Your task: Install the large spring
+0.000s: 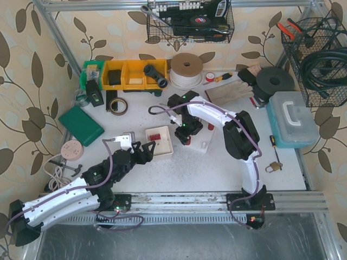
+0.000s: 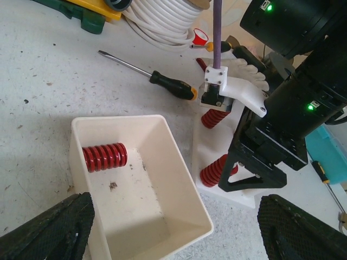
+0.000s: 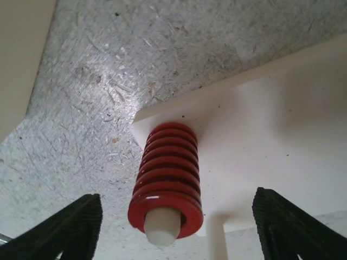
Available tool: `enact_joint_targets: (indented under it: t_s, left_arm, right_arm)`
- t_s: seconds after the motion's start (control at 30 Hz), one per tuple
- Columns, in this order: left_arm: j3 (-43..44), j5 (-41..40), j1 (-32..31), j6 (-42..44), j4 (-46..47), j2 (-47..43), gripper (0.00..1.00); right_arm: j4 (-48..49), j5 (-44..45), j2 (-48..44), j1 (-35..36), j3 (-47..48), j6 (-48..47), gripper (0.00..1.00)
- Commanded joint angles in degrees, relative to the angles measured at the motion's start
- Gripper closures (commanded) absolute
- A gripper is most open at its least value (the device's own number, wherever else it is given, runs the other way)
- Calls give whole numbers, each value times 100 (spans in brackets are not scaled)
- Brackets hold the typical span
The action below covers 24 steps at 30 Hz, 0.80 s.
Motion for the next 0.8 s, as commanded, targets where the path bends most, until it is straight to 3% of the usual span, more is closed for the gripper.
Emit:
enact_joint_targets:
  t_s: [0.0,0.1,0.3,0.53,0.6,0.7,0.77]
  left_arm:
    - [165,-171,-43,-59,-29,50,15]
    - [165,-150,-42,-59,-29,53,14]
    - [192,-242,-42,-277,-240,-38,13]
    - [368,-530,-43,-528,-832,-153,12]
    - [448,-722,-43,-648,-1164,-321,12]
    - [597,-1188,-43,-1042,-1978,-653,11]
    - [718,-1425,-43,-1064,-2390,-868,11]
  right_arm:
    - [102,141,-248,4,-175,112,21]
    - [217,169,-477,4,-226,207,20]
    - [842,410,-1319,4,-365,833,27]
    - [1964,77,-1898,485,-612,1851,53]
    - [2328,36,-1870,708,-694,2110,65]
    - [2829,-37,-1610,948,-785,2417,91]
    - [3047,-131,-1349,1030,-733,2536,96]
